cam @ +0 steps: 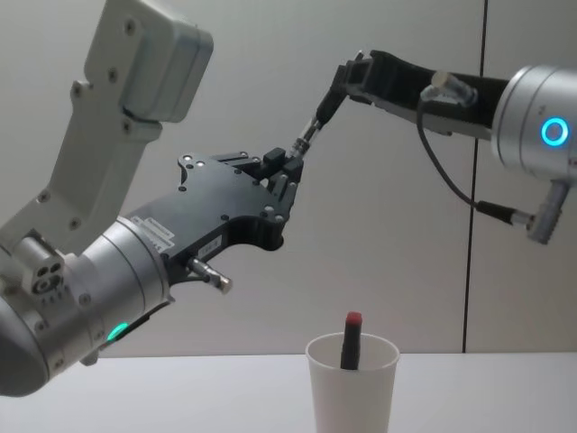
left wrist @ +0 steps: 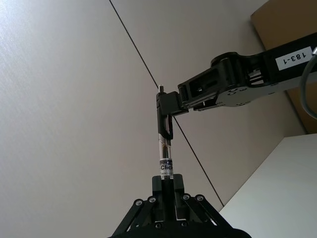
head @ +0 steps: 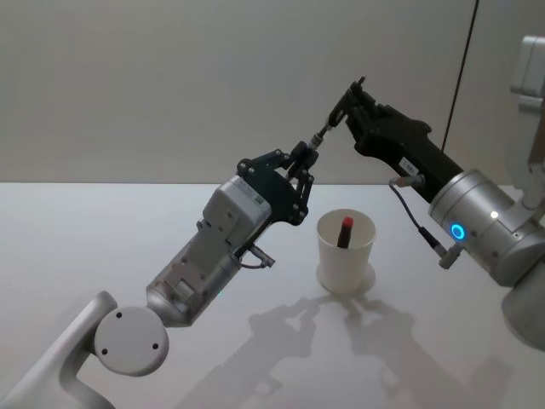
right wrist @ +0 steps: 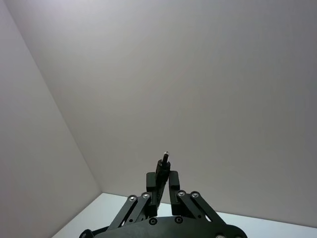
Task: Place the pen into the pen holder.
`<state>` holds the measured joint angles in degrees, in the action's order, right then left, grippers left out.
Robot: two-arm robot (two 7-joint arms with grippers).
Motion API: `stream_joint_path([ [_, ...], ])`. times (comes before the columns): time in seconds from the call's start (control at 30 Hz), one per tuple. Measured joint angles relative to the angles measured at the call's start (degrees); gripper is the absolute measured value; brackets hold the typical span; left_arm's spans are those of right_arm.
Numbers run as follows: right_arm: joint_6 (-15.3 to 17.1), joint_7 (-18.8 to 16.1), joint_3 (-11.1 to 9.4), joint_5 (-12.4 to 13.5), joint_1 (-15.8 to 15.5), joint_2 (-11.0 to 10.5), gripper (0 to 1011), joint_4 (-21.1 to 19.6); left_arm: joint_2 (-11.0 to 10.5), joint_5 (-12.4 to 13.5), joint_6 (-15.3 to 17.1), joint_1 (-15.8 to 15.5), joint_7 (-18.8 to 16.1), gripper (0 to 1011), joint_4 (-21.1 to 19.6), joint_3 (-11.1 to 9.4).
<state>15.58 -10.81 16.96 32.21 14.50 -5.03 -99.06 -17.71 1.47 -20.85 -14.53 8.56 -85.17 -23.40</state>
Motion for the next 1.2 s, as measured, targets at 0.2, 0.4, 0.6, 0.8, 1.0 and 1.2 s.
stream_joint_path([
  [0.2, 0.0, 0.0, 0.1, 0.1, 0.3, 0.1, 107, 0.1, 0.0, 0.0, 0.0, 0.0, 0.0, 135, 0.0, 0.0],
  [0.4, -0.1, 0.2, 0.2, 0.2, 0.5, 0.2, 100, 0.2, 0.0, 0.0, 0.0, 0.0, 0.0, 135, 0.0, 0.0],
  [0.6, -0.3, 0.5, 0.2, 0.2, 0.7, 0.2, 99, 0.2, 0.0, 0.0, 0.0, 0.0, 0.0, 201, 0.0, 0.0],
  [0.8, -0.4, 0.5, 0.2, 0.2, 0.8, 0.2, 98, 0.2, 0.0, 0.0, 0.0, 0.0, 0.0, 374, 0.0, 0.0],
  [1.0, -0.5, 0.6, 0.3, 0.3, 1.0, 0.1, 99, 0.2, 0.0, 0.0, 0.0, 0.0, 0.0, 574, 0.0, 0.0],
  [1.2, -0.6, 0.7, 0.3, 0.4, 1.1, 0.1, 99, 0.2, 0.0, 0.0, 0.0, 0.0, 0.0, 773, 0.0, 0.0],
])
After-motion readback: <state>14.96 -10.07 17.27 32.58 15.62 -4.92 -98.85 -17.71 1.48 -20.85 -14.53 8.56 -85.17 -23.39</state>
